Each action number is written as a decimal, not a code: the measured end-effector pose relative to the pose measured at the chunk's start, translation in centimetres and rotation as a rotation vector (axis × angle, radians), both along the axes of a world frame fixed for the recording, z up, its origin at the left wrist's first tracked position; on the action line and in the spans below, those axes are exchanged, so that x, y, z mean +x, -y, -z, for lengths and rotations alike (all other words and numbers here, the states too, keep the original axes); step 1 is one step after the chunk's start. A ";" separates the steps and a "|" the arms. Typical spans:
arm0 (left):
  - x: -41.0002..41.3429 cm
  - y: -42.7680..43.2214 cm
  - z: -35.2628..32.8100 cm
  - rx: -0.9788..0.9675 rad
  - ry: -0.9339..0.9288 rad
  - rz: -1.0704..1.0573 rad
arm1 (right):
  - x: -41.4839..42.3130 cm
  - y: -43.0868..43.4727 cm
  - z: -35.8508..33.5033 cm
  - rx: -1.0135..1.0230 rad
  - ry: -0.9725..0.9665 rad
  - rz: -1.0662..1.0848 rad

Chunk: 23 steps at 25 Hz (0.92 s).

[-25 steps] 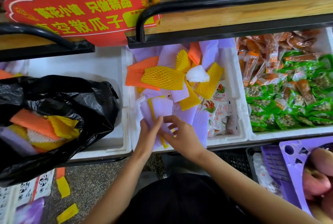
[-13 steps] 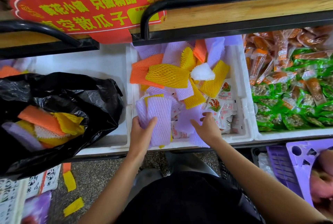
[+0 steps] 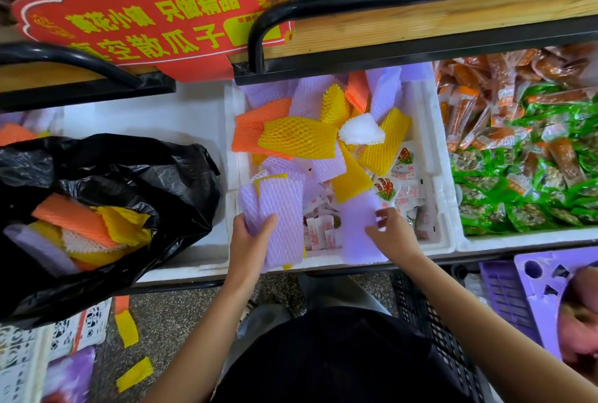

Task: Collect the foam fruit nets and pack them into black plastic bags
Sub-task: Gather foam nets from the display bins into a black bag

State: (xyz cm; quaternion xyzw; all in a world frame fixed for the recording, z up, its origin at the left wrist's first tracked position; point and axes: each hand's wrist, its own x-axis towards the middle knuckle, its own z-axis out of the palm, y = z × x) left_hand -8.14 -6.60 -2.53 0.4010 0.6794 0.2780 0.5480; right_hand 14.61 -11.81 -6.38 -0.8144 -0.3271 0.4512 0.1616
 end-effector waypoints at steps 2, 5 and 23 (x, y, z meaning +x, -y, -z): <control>0.3 0.0 0.0 -0.006 0.017 0.011 | 0.5 1.6 0.8 -0.083 0.053 -0.029; 0.8 0.1 -0.1 -0.018 0.029 0.035 | 0.4 2.1 1.8 -0.163 0.024 -0.023; 0.0 0.2 -4.9 0.195 0.082 0.137 | -11.2 1.2 -8.7 0.592 0.040 -0.146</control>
